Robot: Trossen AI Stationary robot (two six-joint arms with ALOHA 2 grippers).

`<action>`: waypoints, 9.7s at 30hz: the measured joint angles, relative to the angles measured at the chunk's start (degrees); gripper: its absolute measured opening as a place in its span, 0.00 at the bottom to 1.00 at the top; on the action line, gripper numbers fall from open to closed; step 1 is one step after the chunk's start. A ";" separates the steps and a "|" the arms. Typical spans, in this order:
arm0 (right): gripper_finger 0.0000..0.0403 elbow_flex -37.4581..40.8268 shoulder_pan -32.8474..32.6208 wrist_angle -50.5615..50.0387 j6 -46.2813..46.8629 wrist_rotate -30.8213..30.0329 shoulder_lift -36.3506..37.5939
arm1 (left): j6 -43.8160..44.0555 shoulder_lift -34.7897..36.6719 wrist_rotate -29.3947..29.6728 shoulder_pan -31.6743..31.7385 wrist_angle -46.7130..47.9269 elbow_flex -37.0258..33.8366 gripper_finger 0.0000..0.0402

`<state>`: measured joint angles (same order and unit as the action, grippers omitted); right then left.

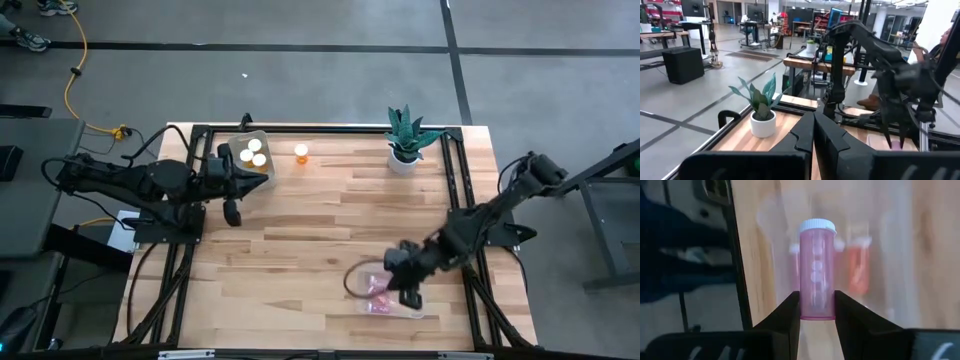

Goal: Pick and place medicine bottles into bin by pill shape (circle, oval)
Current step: Put the small pink pill bottle into the transparent bin, then put the large orange pill bottle into the gray bin, then return to Home Position

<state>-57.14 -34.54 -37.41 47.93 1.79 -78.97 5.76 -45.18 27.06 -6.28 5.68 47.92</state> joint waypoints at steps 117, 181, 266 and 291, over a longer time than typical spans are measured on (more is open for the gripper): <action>0.67 -0.11 28.94 36.82 -20.94 -23.39 7.49 | 7.72 -65.60 -18.83 43.95 19.36 25.46 0.72; 0.67 -0.11 28.94 32.26 -22.89 -23.31 7.47 | 15.06 -23.15 -8.43 43.85 29.62 -10.49 0.60; 0.00 55.73 32.12 45.49 -18.43 -16.36 71.09 | 16.13 44.34 -21.39 7.45 -10.57 -47.19 0.00; 0.00 54.97 31.12 35.41 -32.49 -12.84 72.58 | 16.13 44.34 -21.43 7.45 -10.46 -47.19 0.00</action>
<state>-2.17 -3.42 -2.00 15.44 -11.05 -6.39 21.89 -0.84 5.63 1.17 -4.78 0.73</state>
